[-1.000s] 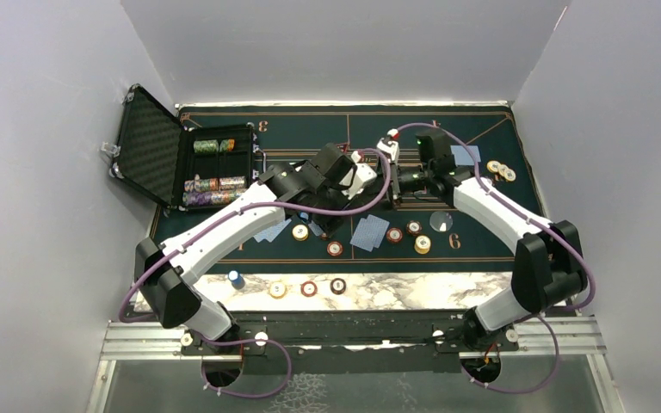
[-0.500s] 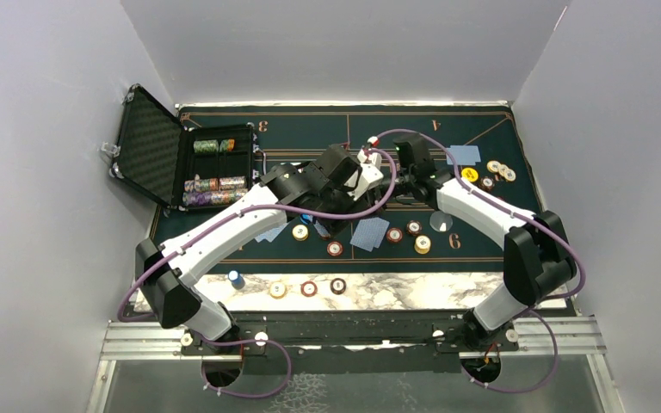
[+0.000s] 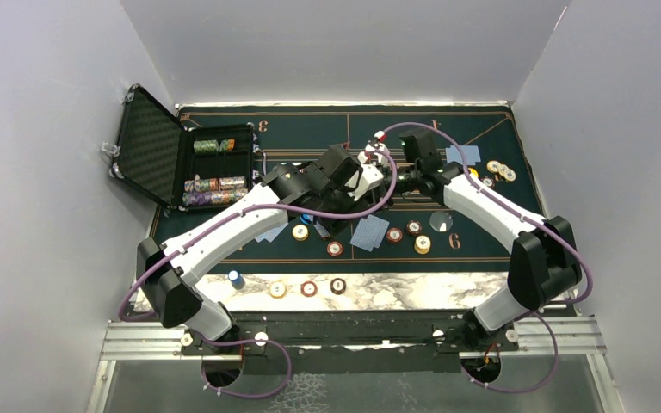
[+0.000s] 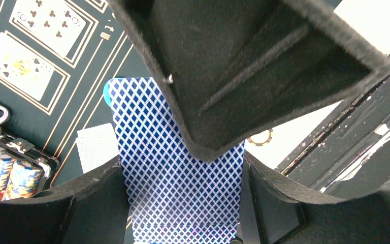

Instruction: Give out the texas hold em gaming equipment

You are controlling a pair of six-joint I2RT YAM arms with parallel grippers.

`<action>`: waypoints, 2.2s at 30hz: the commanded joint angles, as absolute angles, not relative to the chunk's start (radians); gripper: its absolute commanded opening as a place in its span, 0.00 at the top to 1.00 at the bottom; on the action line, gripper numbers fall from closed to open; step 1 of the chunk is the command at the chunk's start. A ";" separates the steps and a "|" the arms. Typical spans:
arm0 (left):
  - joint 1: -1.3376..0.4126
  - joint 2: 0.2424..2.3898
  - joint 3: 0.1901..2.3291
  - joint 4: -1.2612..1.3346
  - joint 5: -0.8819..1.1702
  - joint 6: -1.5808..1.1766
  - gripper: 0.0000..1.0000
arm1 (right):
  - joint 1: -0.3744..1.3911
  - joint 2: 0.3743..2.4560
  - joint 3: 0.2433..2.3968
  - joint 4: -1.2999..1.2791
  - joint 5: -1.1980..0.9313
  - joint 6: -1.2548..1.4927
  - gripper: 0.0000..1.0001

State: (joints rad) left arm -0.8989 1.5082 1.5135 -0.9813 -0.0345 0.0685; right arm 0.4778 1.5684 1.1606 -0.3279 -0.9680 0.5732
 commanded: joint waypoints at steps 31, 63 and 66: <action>-0.906 1.497 1.515 -0.974 -0.053 0.051 1.00 | 0.400 1.405 1.031 -0.049 -1.042 0.865 0.66; -0.905 1.505 1.502 -0.981 -0.094 0.013 1.00 | 0.383 1.338 0.996 -0.062 -0.965 0.875 0.99; -0.902 1.483 1.477 -0.980 -0.123 -0.030 1.00 | 0.331 1.287 1.043 -0.186 -0.921 0.620 0.99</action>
State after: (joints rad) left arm -0.8989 1.5089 1.5043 -0.9882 -0.0616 0.0322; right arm 0.3866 1.3781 0.9588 0.0063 -1.0115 0.9379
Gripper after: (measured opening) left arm 0.672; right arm 0.012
